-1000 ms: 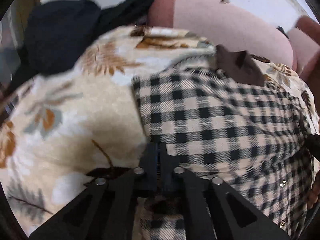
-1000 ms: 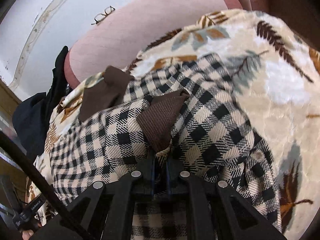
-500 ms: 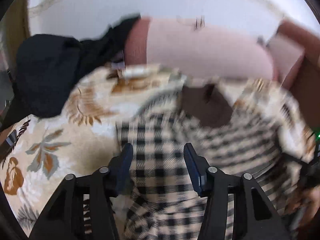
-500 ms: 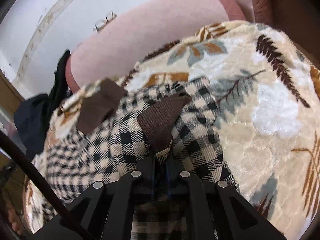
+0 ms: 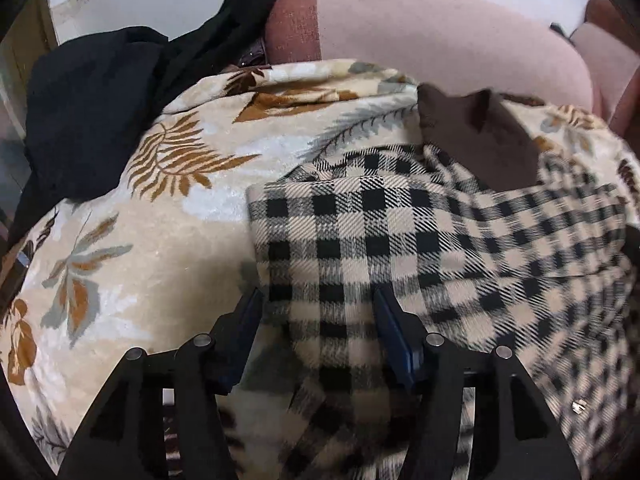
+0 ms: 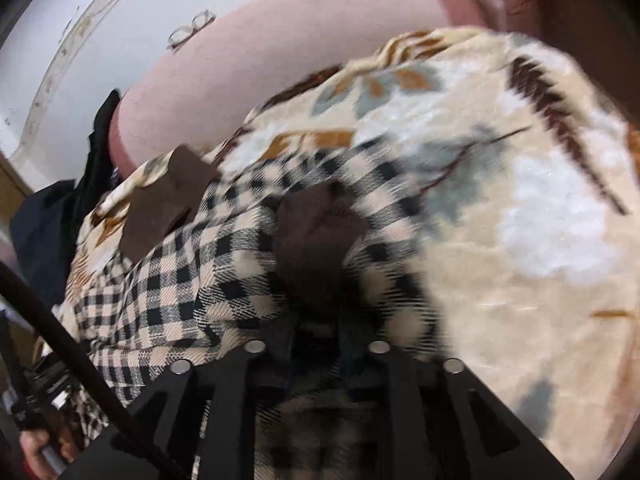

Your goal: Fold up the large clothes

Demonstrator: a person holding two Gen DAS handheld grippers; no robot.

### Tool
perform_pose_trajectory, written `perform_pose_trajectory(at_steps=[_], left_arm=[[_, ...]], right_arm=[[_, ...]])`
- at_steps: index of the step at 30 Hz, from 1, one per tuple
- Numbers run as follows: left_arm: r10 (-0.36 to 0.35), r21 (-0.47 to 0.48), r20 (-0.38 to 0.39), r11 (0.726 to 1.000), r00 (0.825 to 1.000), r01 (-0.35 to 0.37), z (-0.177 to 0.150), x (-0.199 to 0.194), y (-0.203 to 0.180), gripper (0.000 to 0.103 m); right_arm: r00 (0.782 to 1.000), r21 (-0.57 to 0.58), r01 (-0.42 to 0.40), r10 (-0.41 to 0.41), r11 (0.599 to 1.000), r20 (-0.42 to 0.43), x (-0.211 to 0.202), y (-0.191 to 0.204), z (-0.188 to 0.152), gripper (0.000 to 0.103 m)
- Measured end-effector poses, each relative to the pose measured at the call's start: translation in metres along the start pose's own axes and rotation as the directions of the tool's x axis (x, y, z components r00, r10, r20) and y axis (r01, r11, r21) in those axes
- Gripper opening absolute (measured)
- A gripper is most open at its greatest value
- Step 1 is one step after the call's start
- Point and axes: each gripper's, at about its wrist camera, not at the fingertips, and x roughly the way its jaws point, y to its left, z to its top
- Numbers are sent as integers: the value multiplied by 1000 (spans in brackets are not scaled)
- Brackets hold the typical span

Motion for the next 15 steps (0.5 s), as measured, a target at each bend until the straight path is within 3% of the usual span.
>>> perform_pose_trajectory(at_steps=[4, 7, 10, 13, 15], left_arm=[[-29, 11, 50, 1000, 998, 29, -7, -29, 12, 58], [-36, 5, 60, 999, 998, 36, -15, -38, 16, 58], [-31, -7, 6, 999, 999, 31, -21, -25, 17, 58], [-40, -37, -72, 999, 997, 38, -29, -3, 19, 58], [-49, -55, -84, 997, 995, 45, -30, 2, 20, 58]], right_arm=[[999, -25, 38, -37, 999, 35, -25, 0, 1, 28], [999, 15, -5, 4, 1000, 53, -37, 1, 5, 28], [999, 18, -9, 8, 1000, 44, -33, 10, 6, 28], [1000, 17, -7, 7, 1000, -21, -13, 16, 2, 28], [996, 16, 49, -47, 999, -77, 1, 12, -3, 28]])
